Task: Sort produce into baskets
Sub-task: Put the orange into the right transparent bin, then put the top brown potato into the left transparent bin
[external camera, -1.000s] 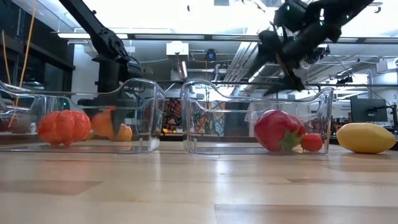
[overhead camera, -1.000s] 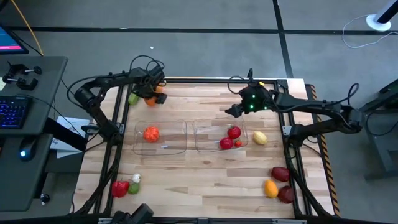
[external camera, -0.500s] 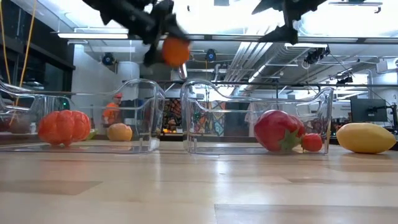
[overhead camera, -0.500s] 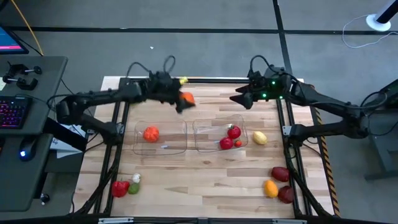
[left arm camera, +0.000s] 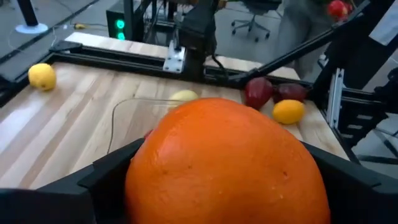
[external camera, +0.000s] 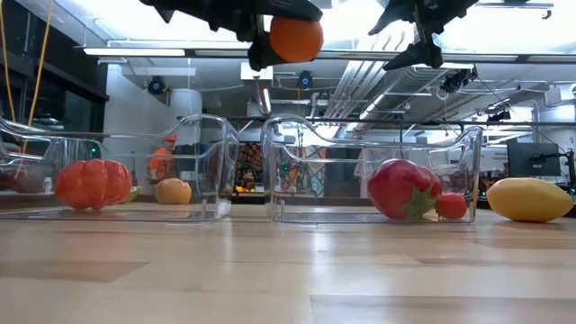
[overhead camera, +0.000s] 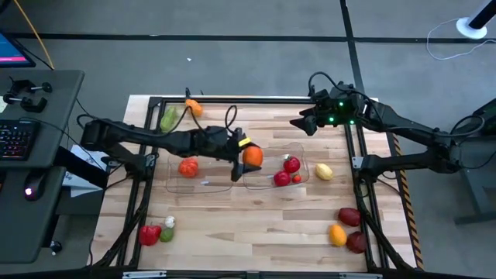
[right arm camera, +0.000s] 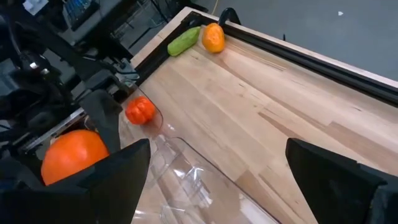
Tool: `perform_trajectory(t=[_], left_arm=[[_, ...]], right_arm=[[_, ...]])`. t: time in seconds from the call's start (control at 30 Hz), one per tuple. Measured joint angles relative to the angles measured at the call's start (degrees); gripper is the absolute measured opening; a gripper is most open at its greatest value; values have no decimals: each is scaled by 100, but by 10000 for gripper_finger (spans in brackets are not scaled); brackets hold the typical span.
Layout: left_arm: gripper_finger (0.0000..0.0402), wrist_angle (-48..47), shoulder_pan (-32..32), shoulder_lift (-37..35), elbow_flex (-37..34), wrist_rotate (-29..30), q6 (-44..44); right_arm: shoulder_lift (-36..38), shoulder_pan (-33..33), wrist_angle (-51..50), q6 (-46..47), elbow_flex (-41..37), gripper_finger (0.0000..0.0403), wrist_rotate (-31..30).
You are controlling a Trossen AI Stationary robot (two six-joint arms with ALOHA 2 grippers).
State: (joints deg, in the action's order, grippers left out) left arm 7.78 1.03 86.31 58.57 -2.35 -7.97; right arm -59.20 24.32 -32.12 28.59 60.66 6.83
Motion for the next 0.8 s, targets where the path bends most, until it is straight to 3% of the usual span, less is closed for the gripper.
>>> perform_trajectory(t=[0.17, 0.3, 0.47, 0.6, 0.8], left_arm=[[357, 35, 47, 192, 4, -29, -269], [376, -52, 137, 333, 13, -449, -545], [397, -1176, 200, 741, 532, -588, -169], [399, -1338, 157, 999, 968, -448, 366], [399, -2527, 288, 755, 1372, -216, 174]], right_arm=[[0, 0, 0, 112, 0, 369, -2], [-2, 0, -1, 137, 0, 369, -21], [-4, 0, 2, 203, 0, 369, -68], [-11, 0, 16, 424, 0, 369, -74], [-11, -85, 28, 540, 0, 369, -75]])
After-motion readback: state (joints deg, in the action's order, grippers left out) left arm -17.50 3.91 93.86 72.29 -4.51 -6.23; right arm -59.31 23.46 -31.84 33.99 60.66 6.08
